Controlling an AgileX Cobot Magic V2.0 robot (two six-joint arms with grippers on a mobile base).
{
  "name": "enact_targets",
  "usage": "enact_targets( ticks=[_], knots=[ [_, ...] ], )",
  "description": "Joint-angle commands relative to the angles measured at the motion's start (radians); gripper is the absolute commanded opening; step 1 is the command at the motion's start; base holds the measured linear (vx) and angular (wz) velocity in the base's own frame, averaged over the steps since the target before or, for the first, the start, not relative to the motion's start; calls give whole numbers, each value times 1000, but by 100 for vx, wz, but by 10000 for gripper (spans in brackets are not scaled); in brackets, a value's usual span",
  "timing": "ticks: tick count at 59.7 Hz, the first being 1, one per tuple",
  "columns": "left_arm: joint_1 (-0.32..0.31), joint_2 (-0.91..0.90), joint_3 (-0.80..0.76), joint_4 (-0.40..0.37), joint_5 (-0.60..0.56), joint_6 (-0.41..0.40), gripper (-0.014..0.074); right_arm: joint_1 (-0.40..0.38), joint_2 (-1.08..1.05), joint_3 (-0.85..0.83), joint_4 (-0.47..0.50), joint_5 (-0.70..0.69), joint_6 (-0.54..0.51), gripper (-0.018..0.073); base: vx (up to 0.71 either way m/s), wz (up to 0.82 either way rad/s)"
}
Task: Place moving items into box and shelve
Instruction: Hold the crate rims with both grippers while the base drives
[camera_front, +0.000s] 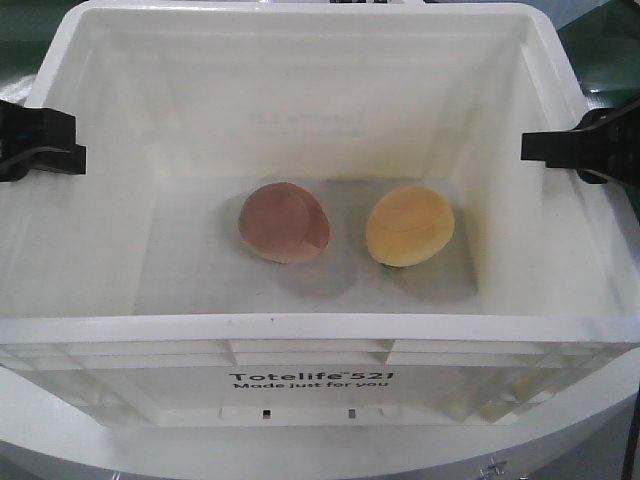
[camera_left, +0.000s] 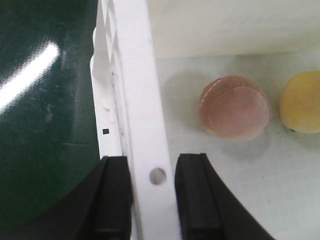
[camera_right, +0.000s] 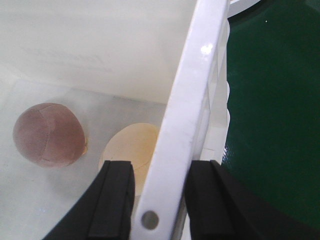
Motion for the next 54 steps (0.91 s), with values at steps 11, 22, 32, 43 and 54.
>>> enact_targets(
  ticks=[11, 22, 32, 43, 54],
  knots=[
    [-4, -29, -48, -15, -131, 7, -3, -1, -31, -44, 43, -109, -28, -6, -12, 7],
    [-4, -29, -48, -15, -131, 7, -3, -1, -31, -44, 43, -109, -28, -6, -12, 19],
    [-4, -29, -48, -15, -131, 7, -3, -1, -31, -44, 43, -109, -28, -6, -13, 15],
    [-4, -29, -48, -15, -131, 7, -3, -1, -31, -44, 43, -109, -28, -6, -15, 15],
    [-4, -29, -48, -15, -131, 7, -3, -1, -31, -44, 43, -109, -28, -6, -18, 21]
  ],
)
